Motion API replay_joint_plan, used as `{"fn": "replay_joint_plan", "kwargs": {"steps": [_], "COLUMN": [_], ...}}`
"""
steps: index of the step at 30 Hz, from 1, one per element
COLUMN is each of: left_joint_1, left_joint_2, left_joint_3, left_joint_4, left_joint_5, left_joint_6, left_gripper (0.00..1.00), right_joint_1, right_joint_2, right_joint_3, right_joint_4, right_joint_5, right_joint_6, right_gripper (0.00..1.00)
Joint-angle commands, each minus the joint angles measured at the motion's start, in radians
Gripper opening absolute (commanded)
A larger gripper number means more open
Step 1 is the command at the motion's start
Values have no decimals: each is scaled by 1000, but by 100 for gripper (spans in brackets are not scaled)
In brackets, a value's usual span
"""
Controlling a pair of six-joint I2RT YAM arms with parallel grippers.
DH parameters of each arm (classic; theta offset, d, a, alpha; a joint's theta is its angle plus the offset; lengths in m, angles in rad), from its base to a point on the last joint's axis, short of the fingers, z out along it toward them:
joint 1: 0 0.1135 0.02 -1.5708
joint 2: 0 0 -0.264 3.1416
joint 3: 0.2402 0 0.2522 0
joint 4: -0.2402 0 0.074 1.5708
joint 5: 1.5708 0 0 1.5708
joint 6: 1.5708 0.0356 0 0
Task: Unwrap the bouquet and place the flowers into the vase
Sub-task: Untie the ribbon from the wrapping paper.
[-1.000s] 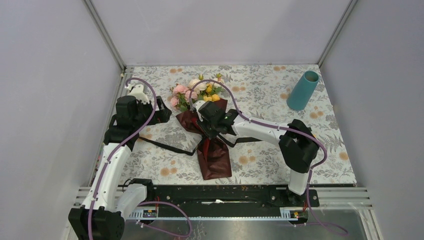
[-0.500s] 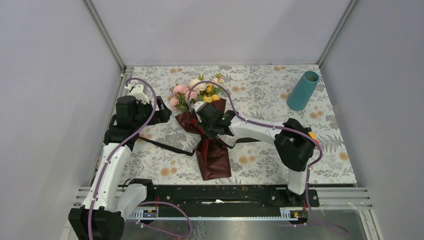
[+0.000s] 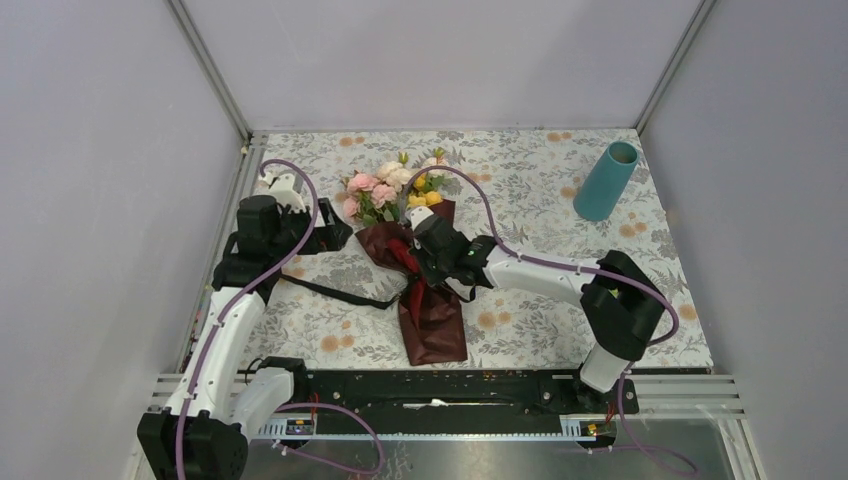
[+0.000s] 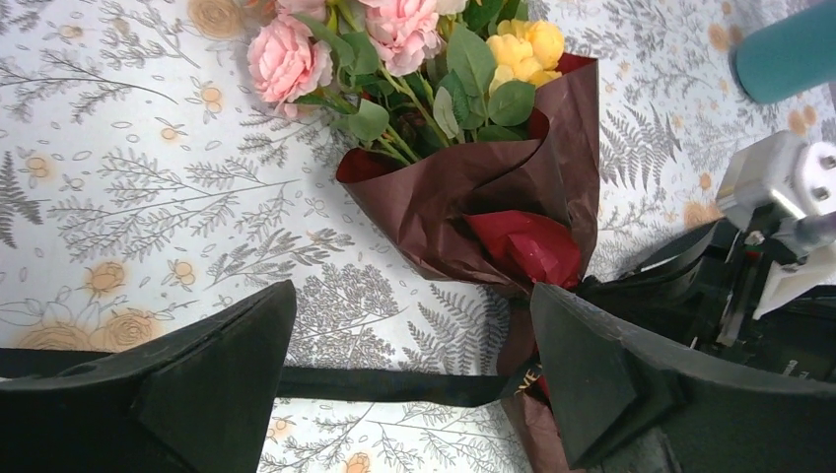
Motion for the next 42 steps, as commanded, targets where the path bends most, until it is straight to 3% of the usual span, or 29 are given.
{"fn": "replay_joint_plan", "kwargs": {"steps": [1,6,16,24,42], "left_joint_1": [-61,-195,-435,-482,-588], "left_joint_2": [-19,-44,-76,28,278], "left_joint_3": [-13,-71,-300,-362,-259], "left_joint_4": [75,128,394,544,622], "left_joint_5": [45,-2,-49,-48,-48], "left_joint_6": [-21,-101,-225,-215,-131], "left_gripper": [96,95,90,73,46], "right_joint_1": [10,10,9,-12,-54], "right_joint_2": [-84,-124,-181,-208,-259], "right_joint_3": [-54,-98,-191,-273,-353], "right_joint_4": [82,102,165,262,306], "right_joint_5": [12,33,43,-25,-87], "right_joint_6": [74,93,152,218,263], "right_gripper": [0,0,0,0,0]}}
